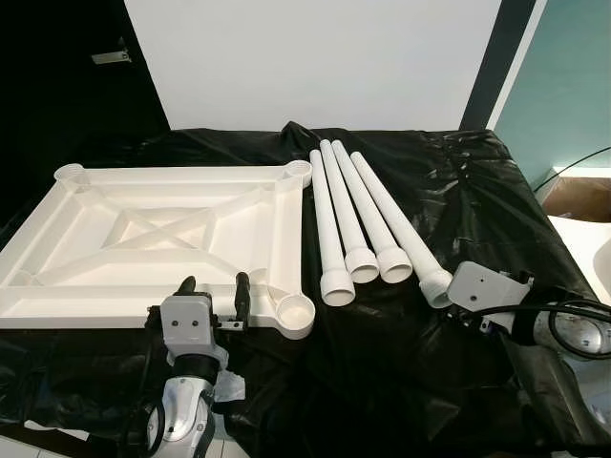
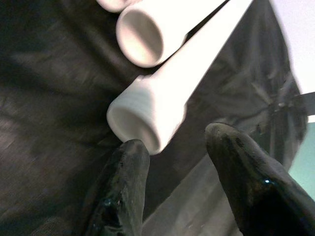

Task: Building children table

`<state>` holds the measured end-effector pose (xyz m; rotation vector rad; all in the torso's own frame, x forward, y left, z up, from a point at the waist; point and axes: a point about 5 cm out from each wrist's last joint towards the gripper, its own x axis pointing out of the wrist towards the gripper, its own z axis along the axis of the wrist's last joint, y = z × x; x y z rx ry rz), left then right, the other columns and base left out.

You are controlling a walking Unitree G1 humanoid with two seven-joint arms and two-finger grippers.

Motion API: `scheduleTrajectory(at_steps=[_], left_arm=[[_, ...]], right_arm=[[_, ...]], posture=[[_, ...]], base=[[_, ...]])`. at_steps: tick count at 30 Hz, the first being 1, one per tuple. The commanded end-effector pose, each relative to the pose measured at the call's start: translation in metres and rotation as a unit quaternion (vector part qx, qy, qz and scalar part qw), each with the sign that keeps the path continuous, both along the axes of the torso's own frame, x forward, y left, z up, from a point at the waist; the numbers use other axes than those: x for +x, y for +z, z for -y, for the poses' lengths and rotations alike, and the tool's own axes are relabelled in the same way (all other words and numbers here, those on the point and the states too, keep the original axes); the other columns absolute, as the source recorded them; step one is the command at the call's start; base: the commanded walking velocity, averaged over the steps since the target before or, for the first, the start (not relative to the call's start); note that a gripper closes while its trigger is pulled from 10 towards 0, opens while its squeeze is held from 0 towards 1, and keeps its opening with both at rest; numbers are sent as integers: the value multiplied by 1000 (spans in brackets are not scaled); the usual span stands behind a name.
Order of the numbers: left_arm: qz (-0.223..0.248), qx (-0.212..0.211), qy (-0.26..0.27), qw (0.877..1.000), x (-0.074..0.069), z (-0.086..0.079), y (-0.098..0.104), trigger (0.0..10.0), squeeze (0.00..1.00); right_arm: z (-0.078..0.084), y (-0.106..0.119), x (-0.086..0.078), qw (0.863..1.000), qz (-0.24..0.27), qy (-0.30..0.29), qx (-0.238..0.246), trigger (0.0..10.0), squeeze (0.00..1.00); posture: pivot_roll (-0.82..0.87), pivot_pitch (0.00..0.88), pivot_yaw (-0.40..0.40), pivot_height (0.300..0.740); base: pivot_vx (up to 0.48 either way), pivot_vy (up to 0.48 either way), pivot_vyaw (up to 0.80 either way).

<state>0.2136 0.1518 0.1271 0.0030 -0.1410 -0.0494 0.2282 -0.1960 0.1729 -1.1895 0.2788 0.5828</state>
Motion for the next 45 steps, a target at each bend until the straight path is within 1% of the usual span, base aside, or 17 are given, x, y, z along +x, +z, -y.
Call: scheduleTrajectory(at_steps=[1, 6, 13, 21, 24, 27, 28, 31, 34, 35, 37, 38, 40, 41, 43, 44, 45], left_arm=[[-3, 2, -10, 1000, 1, 3, -1, 10000, 0], [-3, -2, -11, 1000, 2, 5, -2, 10000, 0], [2, -3, -9, 1000, 4, 6, 0, 10000, 0], [2, 0, 5, 1000, -1, 1, 1, 10000, 0], [-3, 1, 11, 1000, -6, 1, -1, 10000, 0], [-3, 1, 11, 1000, -6, 1, -1, 10000, 0], [-3, 3, 13, 1000, -7, -1, 0, 10000, 0], [-4, 9, 17, 1000, -8, -3, 1, 10000, 0], [-5, 10, 19, 1000, -9, -4, 1, 10000, 0], [-5, 10, 20, 1000, -10, -5, 1, 10000, 0], [-7, 9, 20, 1000, -10, -4, 0, 10000, 0], [-7, 9, 20, 1000, -10, -4, 0, 10000, 0], [-7, 7, 17, 1000, -8, -2, -1, 10000, 0], [-7, 7, 17, 1000, -8, -2, -1, 10000, 0], [2, -2, 11, 1000, 2, -2, 1, 10000, 0], [2, -2, 11, 1000, 2, -2, 1, 10000, 0], [6, -6, 9, 1000, 5, -2, 3, 10000, 0]], right_arm=[[2, -8, -3, 1000, -19, -2, -11, 10000, 0], [3, -22, 3, 999, -30, 4, -26, 10000, 0], [-12, -25, 40, 999, 18, 28, -34, 10000, 0], [-31, -24, 52, 998, 32, 55, -19, 10000, 0], [-32, -48, 63, 998, 19, 53, -30, 10000, 0], [-32, -48, 63, 998, 19, 53, -30, 10000, 0], [-31, -63, 73, 998, 22, 44, -35, 0, 0], [-30, -78, 77, 998, 33, 36, -44, 0, 0], [-29, -78, 76, 997, 52, 27, -42, 0, 0], [-28, -78, 76, 997, 66, 20, -40, 0, 0], [-20, -68, 76, 988, 152, -32, -21, 0, 0], [-20, -68, 76, 988, 152, -32, -21, 0, 0], [-13, -62, 76, 973, 219, -68, -11, 0, 0], [-13, -62, 76, 973, 219, -68, -11, 0, 0], [-6, -54, 73, 950, 300, -90, -11, 0, 0], [-6, -54, 73, 950, 300, -90, -11, 0, 0], [-5, -51, 72, 940, 328, -94, -11, 0, 0]], posture=[[32, 0, 9, 740], [32, 0, 6, 740], [61, 0, 2, 740], [104, 0, -9, 740], [131, 0, -12, 740], [131, 0, -12, 740], [147, 0, -8, 740], [151, 0, -5, 740], [151, 0, -4, 740], [151, 0, -4, 740], [139, 0, 0, 740], [139, 0, 0, 740], [126, 0, 4, 740], [126, 0, 4, 740], [98, 0, 19, 740], [98, 0, 19, 740], [98, 0, 19, 740]], base=[[0, 0, 0], [0, 0, 0], [0, 0, 0], [0, 0, 0], [0, 0, 0], [0, 0, 0], [0, 0, 0], [0, 0, 0], [0, 0, 0], [0, 0, 0], [0, 0, 0], [0, 0, 0], [0, 0, 0], [0, 0, 0], [0, 0, 0], [0, 0, 0], [0, 0, 0]])
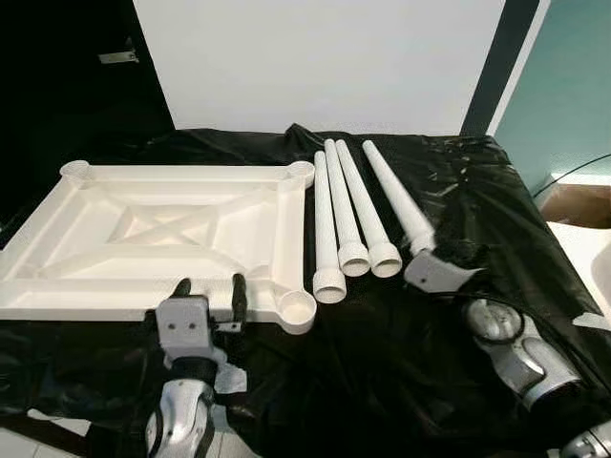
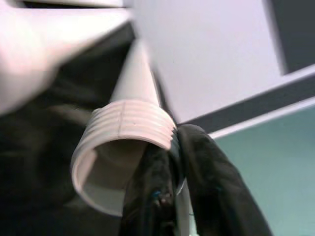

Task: Building children table

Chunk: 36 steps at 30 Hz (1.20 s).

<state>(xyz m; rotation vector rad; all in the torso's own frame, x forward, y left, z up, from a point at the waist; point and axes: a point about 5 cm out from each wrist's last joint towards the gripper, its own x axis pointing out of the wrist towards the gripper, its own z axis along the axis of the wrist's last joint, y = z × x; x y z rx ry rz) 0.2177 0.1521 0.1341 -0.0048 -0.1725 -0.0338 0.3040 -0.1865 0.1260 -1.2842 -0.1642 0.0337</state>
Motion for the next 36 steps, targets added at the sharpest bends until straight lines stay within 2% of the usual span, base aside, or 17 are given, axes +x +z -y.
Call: scheduleTrajectory(at_steps=[1, 4, 8, 9, 13, 15, 16, 18, 19, 21, 22, 23, 24, 25, 27, 28, 36], left_arm=[[0, -32, -6, 999, 7, -2, 1, 10000, 0], [26, -127, -50, 990, 21, 3, 16, 10000, 0], [32, -188, -92, 977, 27, 9, 22, 10000, 0], [31, -246, -124, 961, 30, 15, 25, 10000, 0], [23, -304, -155, 940, 32, 21, 26, 10000, 0], [11, -390, -206, 898, 35, 31, 28, 10000, 0], [11, -390, -206, 898, 35, 31, 28, 10000, 0], [23, -456, -249, 854, 37, 36, 34, 10000, 0], [35, -491, -271, 827, 38, 36, 39, 10000, 737], [35, -491, -271, 827, 38, 36, 39, 10000, 737], [44, -517, -286, 806, 39, 36, 43, 10000, 996], [44, -517, -286, 806, 39, 36, 43, 10000, 996], [51, -550, -301, 778, 43, 35, 48, 10000, 1000], [54, -569, -309, 760, 46, 34, 50, 10000, 439], [57, -582, -305, 751, 50, 33, 51, 10000, 439], [57, -591, -305, 745, 55, 34, 53, 10000, 0], [38, -589, -317, 743, 72, 40, 54, 10000, 0]], right_arm=[[5, 4, -4, 998, 59, -7, -12, 0, 0], [1, 27, -10, 986, 163, 21, -32, 0, 0], [-7, 38, -16, 974, 217, 53, -39, 0, 0], [-16, 42, -23, 962, 253, 88, -46, 0, 0], [-25, 40, -28, 953, 269, 128, -51, 0, 0], [-30, 32, -34, 948, 264, 170, -59, 0, 0], [-30, 32, -34, 948, 264, 170, -59, 0, 0], [-31, 24, -40, 939, 261, 212, -78, 0, 0], [-29, 22, -42, 934, 262, 227, -91, 0, 0], [-29, 22, -42, 934, 262, 227, -91, 0, 0], [-27, 20, -43, 930, 262, 237, -100, 0, 0], [-27, 20, -43, 930, 262, 237, -100, 0, 0], [-25, 20, -44, 923, 266, 256, -110, 0, 0], [-24, 19, -45, 918, 269, 268, -115, 0, 0], [-24, 17, -47, 912, 266, 287, -123, 0, 0], [-24, 13, -49, 905, 261, 309, -129, 0, 0], [-25, 2, -61, 872, 259, 391, -138, 0, 0]], posture=[[81, 0, 29, 740], [51, 0, 43, 740], [51, 0, 43, 740], [51, 0, 43, 740], [37, 0, 46, 740], [40, 0, 38, 740], [40, 0, 38, 740], [43, 0, 27, 740], [45, 0, 23, 740], [45, 0, 23, 740], [45, 0, 23, 740], [45, 0, 23, 740], [45, 0, 21, 740], [45, 0, 21, 740], [45, 0, 21, 740], [47, 0, 17, 740], [55, 0, 14, 740]], base=[[0, 0, 0], [0, 0, 0], [0, 0, 0], [0, 0, 0], [0, 0, 0], [0, 0, 0], [0, 0, 0], [0, 0, 0], [0, 0, 0], [0, 0, 0], [0, 0, 0], [0, 0, 0], [0, 0, 0], [0, 0, 0], [0, 0, 0], [0, 0, 0], [0, 0, 0]])
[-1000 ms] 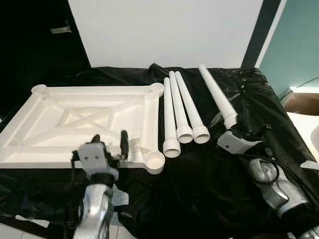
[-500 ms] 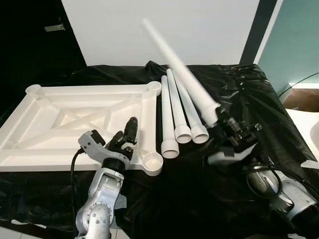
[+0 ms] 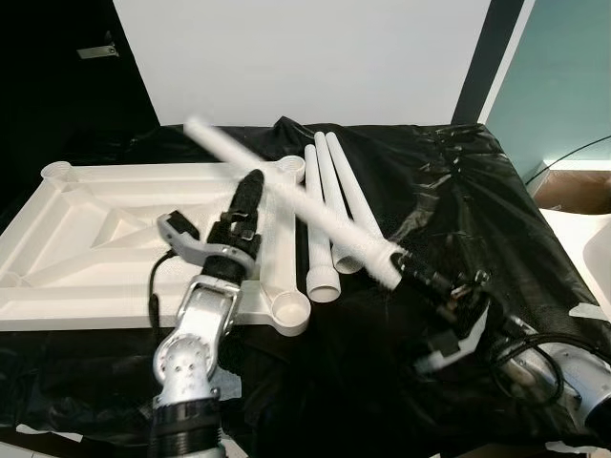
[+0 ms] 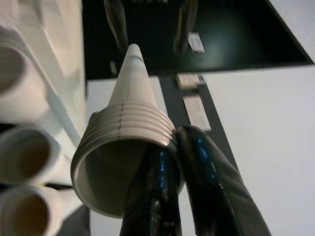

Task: Building children table

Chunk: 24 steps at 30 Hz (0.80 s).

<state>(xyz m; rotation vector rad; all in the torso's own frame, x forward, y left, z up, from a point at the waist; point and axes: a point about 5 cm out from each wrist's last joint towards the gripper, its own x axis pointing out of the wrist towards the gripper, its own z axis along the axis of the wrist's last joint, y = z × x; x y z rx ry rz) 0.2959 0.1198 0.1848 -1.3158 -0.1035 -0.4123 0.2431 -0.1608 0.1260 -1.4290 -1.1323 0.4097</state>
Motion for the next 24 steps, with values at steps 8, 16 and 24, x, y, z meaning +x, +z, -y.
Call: scheduleTrajectory(at_steps=[8, 16, 24], left_arm=[[91, -28, -51, 994, -2, 9, -1, 10000, 0], [91, -13, -42, 995, 0, 12, -4, 0, 0], [118, -40, -21, 992, 0, 3, 3, 0, 0]], right_arm=[[5, -2, -7, 998, 9, 56, -14, 0, 0], [14, -13, -17, 996, -6, 90, -7, 0, 0], [22, -18, -10, 998, -4, 53, 25, 10000, 0]], posture=[[52, 0, 12, 740], [50, 0, 14, 740], [48, 0, 24, 740]], base=[[0, 0, 0], [0, 0, 0], [0, 0, 0]])
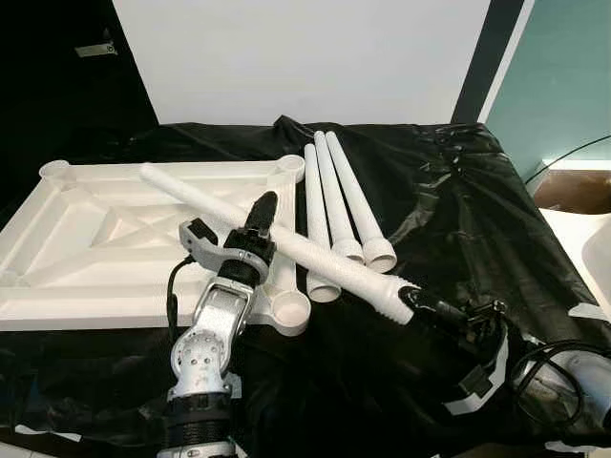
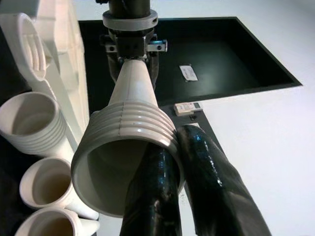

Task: Building children table

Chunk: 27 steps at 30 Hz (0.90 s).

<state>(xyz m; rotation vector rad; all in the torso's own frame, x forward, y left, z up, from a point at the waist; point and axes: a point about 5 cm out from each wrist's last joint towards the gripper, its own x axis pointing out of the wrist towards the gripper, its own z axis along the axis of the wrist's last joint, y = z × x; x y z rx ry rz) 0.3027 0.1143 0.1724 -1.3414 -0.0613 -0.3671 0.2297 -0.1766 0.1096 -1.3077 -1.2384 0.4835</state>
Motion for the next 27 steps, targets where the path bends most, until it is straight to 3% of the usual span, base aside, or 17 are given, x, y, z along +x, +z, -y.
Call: scheduleTrajectory(at_steps=[1, 3, 4, 5, 6, 8, 12, 13, 14, 15, 16, 18, 19, 20, 21, 25, 27], left_arm=[[147, -34, -19, 988, -7, -3, 15, 0, 0], [146, -37, -15, 989, -7, -5, 15, 0, 0], [144, -39, -11, 989, -7, -6, 15, 0, 0], [144, -39, -11, 989, -7, -6, 15, 0, 0], [144, -40, -9, 989, -7, -7, 15, 0, 0], [140, -42, -1, 989, -6, -9, 15, 0, 0], [139, -41, 3, 989, -5, -9, 15, 0, 0], [137, -36, 9, 990, -4, -10, 16, 0, 0], [137, -36, 9, 990, -4, -10, 16, 0, 0], [139, 7, 23, 990, -2, -9, 17, 0, 0], [139, 7, 23, 990, -2, -9, 17, 0, 0], [171, 135, 57, 974, 1, -5, 29, 0, 0], [189, 177, 67, 964, 1, -3, 35, 0, 0], [189, 177, 67, 964, 1, -3, 35, 0, 0], [237, 243, 71, 938, -1, 6, 52, 0, 0], [279, 282, 71, 915, -4, 15, 66, 0, 0], [288, 285, 71, 912, -5, 17, 70, 0, 0]], right_arm=[[7, -3, 5, 1000, -6, -25, 4, 10000, 0], [8, -5, 6, 999, -17, -38, 13, 10000, 0], [9, -8, 7, 998, -29, -51, 24, 10000, 925], [9, -8, 7, 998, -29, -51, 24, 10000, 925], [10, -11, 7, 996, -46, -63, 38, 10000, 1000], [10, -14, 7, 990, -94, -82, 64, 10000, 1000], [10, -16, 7, 986, -118, -86, 75, 10000, 1000], [11, -22, 7, 977, -167, -99, 84, 10000, 612], [11, -22, 7, 977, -167, -99, 84, 10000, 612], [8, -29, 4, 964, -231, -102, 88, 10000, 0], [8, -29, 4, 964, -231, -102, 88, 10000, 0], [3, -33, -3, 935, -318, -103, 120, 10000, 0], [1, -33, -5, 927, -337, -101, 131, 10000, 0], [1, -33, -5, 927, -337, -101, 131, 10000, 0], [-2, -30, -7, 914, -364, -104, 147, 10000, 0], [-4, -30, -8, 902, -390, -101, 154, 10000, 0], [-5, -28, -8, 899, -398, -96, 154, 10000, 0]], posture=[[48, 0, 24, 740], [46, 0, 31, 740], [45, 0, 34, 740], [45, 0, 34, 740], [44, 0, 35, 740], [40, 0, 39, 740], [38, 0, 41, 740], [36, 0, 43, 740], [36, 0, 43, 740], [31, 0, 47, 740], [31, 0, 47, 740], [23, 0, 53, 740], [20, 0, 53, 740], [20, 0, 53, 740], [14, 0, 55, 740], [7, 0, 54, 740], [5, 0, 53, 740]], base=[[0, 0, 0], [0, 0, 0], [0, 0, 0], [0, 0, 0], [0, 0, 0], [0, 0, 0], [0, 0, 0], [0, 0, 0], [0, 0, 0], [0, 0, 0], [0, 0, 0], [0, 0, 0], [0, 0, 0], [0, 0, 0], [0, 0, 0], [0, 0, 0], [0, 0, 0]])
